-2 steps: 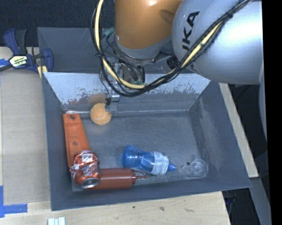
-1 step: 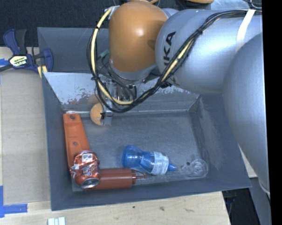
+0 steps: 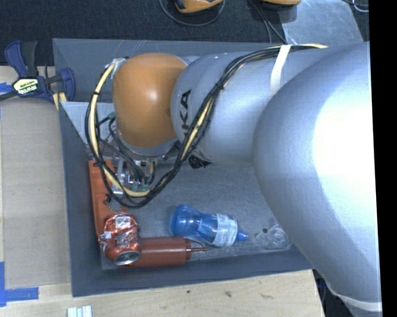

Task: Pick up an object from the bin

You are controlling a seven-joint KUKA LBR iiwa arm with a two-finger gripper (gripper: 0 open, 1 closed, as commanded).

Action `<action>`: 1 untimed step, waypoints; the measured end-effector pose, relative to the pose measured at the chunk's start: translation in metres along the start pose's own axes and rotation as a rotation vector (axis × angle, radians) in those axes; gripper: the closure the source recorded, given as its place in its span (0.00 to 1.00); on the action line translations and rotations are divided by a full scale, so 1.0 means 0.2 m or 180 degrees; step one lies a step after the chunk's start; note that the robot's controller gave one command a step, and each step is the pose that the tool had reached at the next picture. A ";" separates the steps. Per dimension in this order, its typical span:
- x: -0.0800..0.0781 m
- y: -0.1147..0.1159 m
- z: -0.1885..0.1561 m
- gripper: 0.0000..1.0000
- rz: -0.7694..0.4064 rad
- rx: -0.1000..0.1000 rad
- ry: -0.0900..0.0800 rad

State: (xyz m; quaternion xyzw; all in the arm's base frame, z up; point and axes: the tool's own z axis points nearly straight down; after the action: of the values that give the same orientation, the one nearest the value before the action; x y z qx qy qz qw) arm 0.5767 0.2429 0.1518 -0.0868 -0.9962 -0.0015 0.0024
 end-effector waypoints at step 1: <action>-0.13 -0.13 0.15 0.00 -0.1077 0.0003 -0.0032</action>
Offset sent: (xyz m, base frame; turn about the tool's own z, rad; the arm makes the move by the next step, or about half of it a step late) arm 0.0200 -0.0049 -0.0818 -0.3374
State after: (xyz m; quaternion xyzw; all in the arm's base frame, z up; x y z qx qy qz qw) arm 0.5980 0.2122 0.1220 0.0822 -0.9966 -0.0010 -0.0028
